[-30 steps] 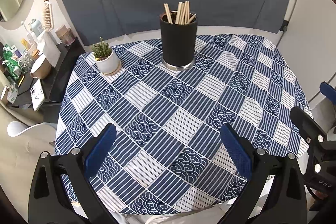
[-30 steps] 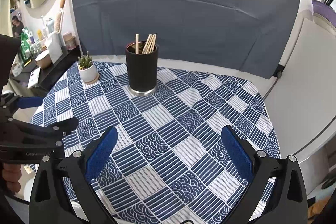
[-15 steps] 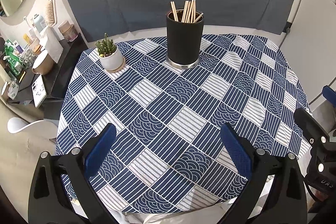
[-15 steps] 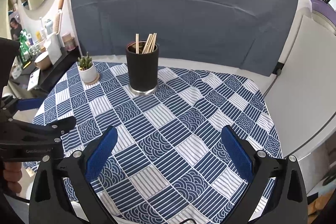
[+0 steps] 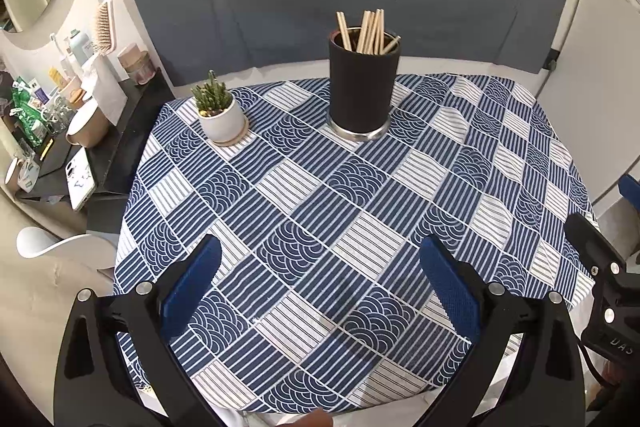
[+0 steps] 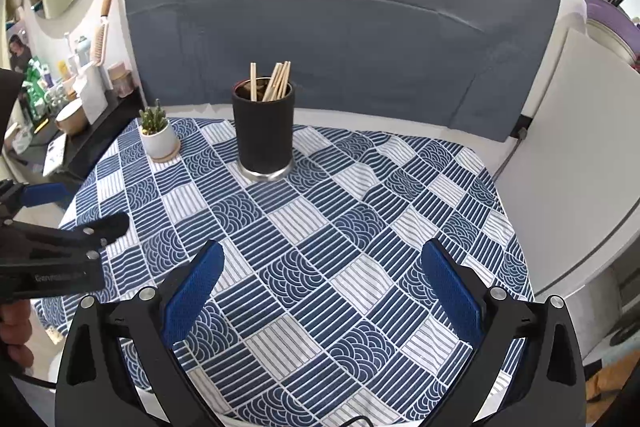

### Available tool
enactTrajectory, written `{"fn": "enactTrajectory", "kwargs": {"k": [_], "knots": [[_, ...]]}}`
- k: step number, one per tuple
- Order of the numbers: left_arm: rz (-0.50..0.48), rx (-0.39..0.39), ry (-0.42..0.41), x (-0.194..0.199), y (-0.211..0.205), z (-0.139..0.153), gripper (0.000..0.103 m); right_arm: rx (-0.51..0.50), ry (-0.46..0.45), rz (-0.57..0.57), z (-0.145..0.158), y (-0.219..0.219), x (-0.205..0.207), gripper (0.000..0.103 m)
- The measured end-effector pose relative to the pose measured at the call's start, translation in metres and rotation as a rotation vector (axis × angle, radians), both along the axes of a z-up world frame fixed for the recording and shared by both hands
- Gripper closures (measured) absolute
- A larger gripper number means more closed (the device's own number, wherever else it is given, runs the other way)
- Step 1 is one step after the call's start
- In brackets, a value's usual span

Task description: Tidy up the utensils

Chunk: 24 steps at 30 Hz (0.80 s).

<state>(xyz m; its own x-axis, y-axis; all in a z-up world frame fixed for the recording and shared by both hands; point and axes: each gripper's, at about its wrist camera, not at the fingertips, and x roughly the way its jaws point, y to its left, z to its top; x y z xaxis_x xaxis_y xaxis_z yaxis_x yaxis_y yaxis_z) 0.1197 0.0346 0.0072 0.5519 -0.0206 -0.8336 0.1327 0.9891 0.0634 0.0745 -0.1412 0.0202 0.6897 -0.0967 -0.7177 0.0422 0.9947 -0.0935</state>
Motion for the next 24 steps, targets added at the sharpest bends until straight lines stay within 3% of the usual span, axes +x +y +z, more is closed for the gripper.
{"fn": "enactTrajectory", "kwargs": {"k": [24], "knots": [[-0.024, 0.010, 0.093, 0.035, -0.008, -0.003, 0.006, 0.038, 0.066, -0.026, -0.002, -0.010, 0.034, 0.008]]}}
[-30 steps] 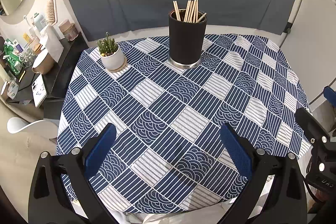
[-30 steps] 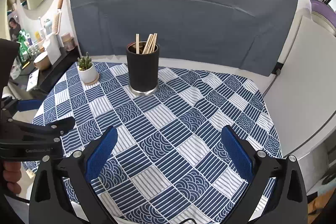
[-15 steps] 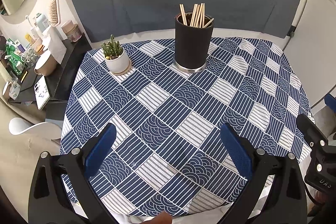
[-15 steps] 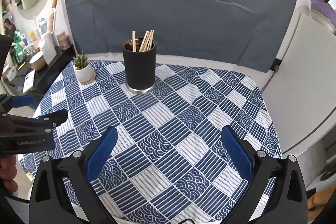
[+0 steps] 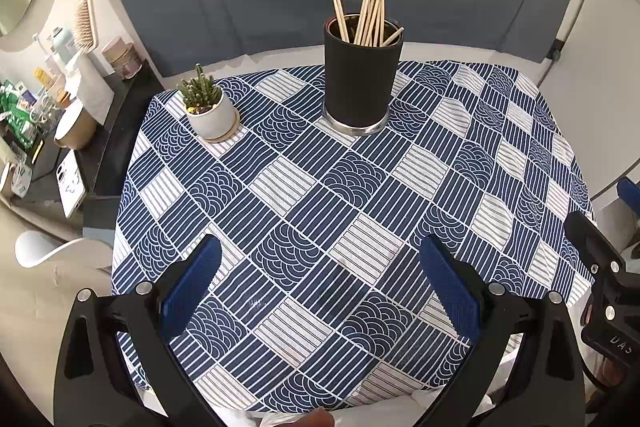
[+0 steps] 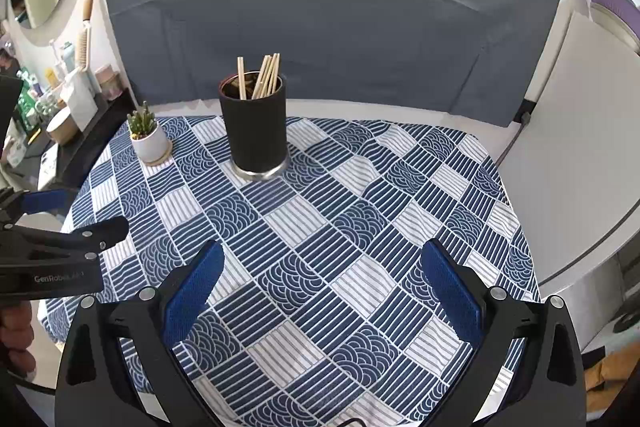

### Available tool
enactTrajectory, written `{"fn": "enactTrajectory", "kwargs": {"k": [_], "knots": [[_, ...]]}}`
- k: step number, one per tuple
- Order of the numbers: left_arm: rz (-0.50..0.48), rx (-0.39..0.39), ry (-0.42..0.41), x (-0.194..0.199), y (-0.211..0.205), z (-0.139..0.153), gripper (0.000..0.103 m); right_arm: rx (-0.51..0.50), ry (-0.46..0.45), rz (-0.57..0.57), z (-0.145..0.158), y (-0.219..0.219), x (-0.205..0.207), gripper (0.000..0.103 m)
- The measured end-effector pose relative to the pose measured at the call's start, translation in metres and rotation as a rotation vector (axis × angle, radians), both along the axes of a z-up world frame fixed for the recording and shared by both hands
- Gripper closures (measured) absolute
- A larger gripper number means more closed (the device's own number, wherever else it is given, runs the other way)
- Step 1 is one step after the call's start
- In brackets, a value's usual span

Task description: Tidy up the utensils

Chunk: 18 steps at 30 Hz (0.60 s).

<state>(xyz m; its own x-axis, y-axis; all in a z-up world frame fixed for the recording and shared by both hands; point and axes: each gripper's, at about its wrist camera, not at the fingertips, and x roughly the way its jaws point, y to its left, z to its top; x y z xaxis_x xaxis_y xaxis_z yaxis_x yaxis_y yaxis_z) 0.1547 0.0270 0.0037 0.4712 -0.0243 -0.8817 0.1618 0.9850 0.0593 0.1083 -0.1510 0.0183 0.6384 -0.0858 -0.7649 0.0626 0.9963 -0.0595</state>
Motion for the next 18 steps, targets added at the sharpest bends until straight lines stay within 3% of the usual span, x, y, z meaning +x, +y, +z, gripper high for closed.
{"fn": "enactTrajectory", "kwargs": {"k": [6, 18], "knots": [[-0.002, 0.009, 0.011, 0.010, -0.001, -0.003, 0.006, 0.014, -0.001, -0.022, -0.003, -0.003, 0.009, 0.008], [-0.037, 0.039, 0.085, 0.044, -0.009, -0.033, 0.006, 0.023, 0.091, -0.054, -0.041, -0.008, 0.053, 0.008]]}}
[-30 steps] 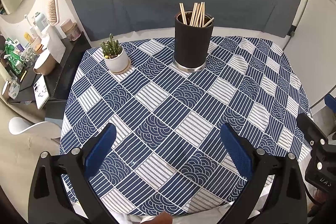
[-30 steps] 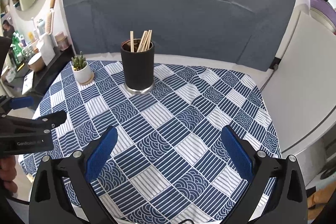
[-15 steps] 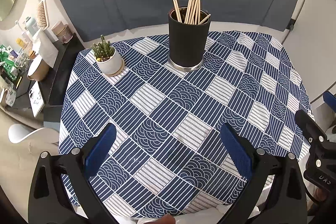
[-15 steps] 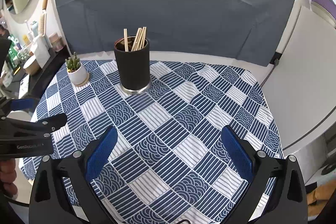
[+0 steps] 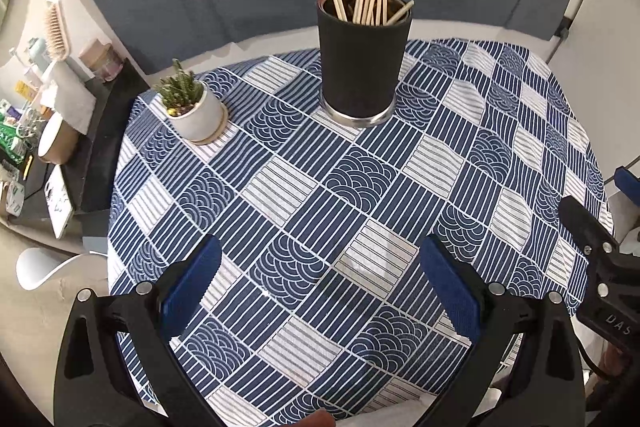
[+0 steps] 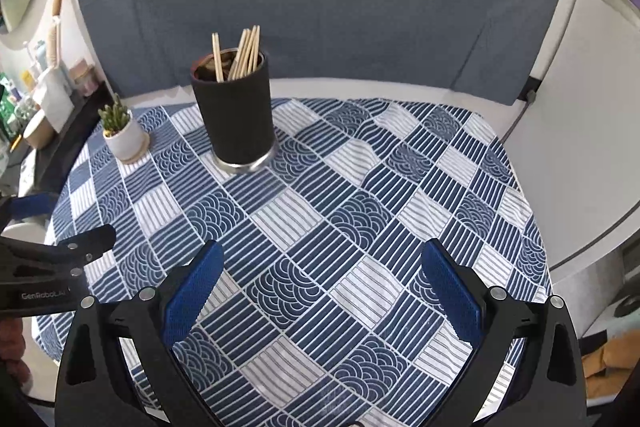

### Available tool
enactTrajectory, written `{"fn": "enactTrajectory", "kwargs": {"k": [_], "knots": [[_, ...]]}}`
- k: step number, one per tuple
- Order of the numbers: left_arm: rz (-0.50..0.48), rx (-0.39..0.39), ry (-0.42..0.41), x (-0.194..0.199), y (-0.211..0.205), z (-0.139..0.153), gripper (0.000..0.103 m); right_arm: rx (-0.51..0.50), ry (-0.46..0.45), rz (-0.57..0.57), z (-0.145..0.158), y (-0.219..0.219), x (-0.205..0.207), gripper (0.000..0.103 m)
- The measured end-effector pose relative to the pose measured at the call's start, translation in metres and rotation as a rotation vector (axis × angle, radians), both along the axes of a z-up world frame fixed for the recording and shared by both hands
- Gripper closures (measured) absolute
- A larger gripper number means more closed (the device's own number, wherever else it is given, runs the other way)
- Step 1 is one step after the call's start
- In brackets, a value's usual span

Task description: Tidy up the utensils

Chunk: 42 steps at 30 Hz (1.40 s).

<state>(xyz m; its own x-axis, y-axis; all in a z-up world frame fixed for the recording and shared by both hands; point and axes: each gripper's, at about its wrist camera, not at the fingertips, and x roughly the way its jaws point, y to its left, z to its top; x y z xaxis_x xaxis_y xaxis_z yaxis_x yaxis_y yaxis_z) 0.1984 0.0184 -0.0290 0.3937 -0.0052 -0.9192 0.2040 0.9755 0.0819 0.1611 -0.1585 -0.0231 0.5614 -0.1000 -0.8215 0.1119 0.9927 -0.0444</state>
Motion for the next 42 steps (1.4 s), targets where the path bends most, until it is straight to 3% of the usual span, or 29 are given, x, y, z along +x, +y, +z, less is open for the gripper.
{"fn": "enactTrajectory", "kwargs": {"k": [5, 8, 20, 22, 25, 30, 35, 42], "knots": [[-0.009, -0.043, 0.045, 0.026, -0.005, -0.018, 0.006, 0.022, 0.034, -0.027, -0.021, -0.007, 0.021, 0.008], [-0.013, -0.028, 0.038, 0.042, -0.010, -0.026, 0.006, 0.037, 0.045, -0.045, -0.031, -0.013, 0.032, 0.008], [-0.061, -0.052, 0.108, 0.080, -0.030, -0.064, 0.006, 0.031, 0.005, -0.050, -0.060, -0.036, 0.066, 0.008], [-0.087, -0.061, 0.092, 0.084, -0.045, -0.073, 0.006, 0.071, -0.052, -0.039, -0.072, -0.051, 0.071, 0.008], [-0.160, -0.093, 0.086, 0.087, -0.077, -0.085, 0.006, -0.009, -0.086, -0.107, -0.087, -0.076, 0.082, 0.008], [-0.235, -0.147, 0.104, 0.088, -0.121, -0.103, 0.006, 0.002, -0.104, -0.188, -0.101, -0.119, 0.088, 0.008], [-0.166, -0.140, 0.062, 0.082, -0.115, -0.092, 0.006, 0.071, -0.176, -0.167, -0.073, -0.127, 0.060, 0.008], [-0.035, -0.087, -0.063, 0.047, -0.070, -0.044, 0.006, 0.076, -0.188, -0.114, -0.028, -0.089, 0.007, 0.008]]}}
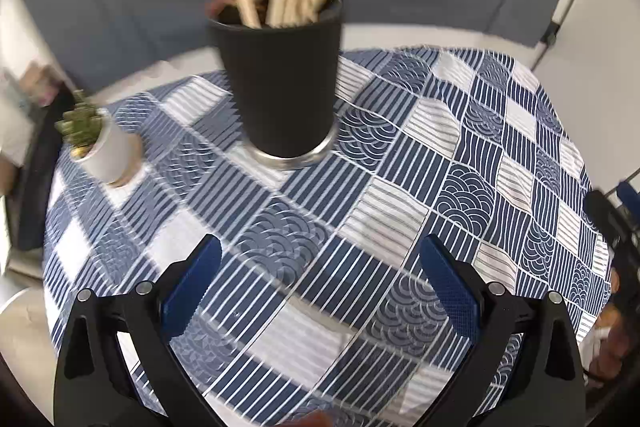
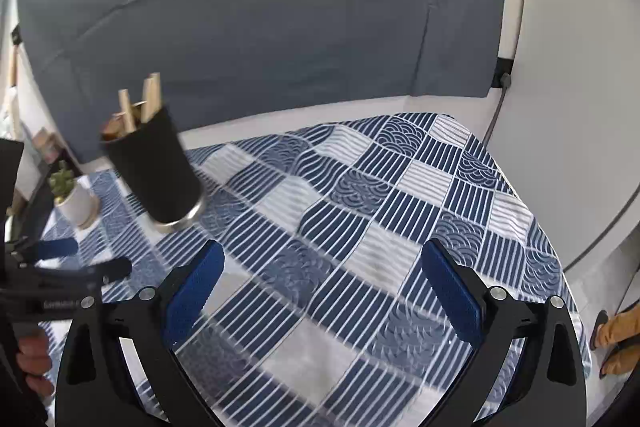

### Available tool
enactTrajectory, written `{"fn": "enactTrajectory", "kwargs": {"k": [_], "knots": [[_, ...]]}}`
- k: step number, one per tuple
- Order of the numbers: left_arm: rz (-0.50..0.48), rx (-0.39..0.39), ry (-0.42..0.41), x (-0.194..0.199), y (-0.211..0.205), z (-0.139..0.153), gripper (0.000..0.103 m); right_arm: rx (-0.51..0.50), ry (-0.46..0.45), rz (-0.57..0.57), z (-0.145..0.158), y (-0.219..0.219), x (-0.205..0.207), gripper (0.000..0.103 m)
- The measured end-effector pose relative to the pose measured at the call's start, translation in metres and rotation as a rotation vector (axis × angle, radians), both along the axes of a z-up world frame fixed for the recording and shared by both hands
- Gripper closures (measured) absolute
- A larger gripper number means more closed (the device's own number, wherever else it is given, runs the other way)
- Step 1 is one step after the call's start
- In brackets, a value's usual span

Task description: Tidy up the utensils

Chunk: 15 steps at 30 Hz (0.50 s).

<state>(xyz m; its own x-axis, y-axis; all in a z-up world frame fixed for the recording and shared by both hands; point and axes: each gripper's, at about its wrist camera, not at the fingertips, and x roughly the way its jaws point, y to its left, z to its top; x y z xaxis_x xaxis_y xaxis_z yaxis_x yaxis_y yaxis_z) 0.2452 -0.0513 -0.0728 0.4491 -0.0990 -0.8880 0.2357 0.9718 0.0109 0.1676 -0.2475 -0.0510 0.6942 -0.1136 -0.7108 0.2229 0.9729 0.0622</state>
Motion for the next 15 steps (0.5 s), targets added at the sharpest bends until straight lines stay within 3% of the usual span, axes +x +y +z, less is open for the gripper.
{"fn": "enactTrajectory", "kwargs": {"k": [4, 8, 15], "knots": [[0.072, -0.007, -0.057, -0.032, 0.018, 0.028, 0.006, 0.050, 0.009, 0.069, 0.018, 0.021, -0.023, 0.008], [0.140, 0.007, -0.124, -0.058, 0.031, 0.046, 0.006, 0.014, -0.016, 0.111, 0.035, 0.037, -0.043, 0.008], [0.136, -0.022, -0.171, -0.086, 0.038, 0.067, 0.006, -0.019, -0.041, 0.141, 0.054, 0.048, -0.064, 0.008]]}}
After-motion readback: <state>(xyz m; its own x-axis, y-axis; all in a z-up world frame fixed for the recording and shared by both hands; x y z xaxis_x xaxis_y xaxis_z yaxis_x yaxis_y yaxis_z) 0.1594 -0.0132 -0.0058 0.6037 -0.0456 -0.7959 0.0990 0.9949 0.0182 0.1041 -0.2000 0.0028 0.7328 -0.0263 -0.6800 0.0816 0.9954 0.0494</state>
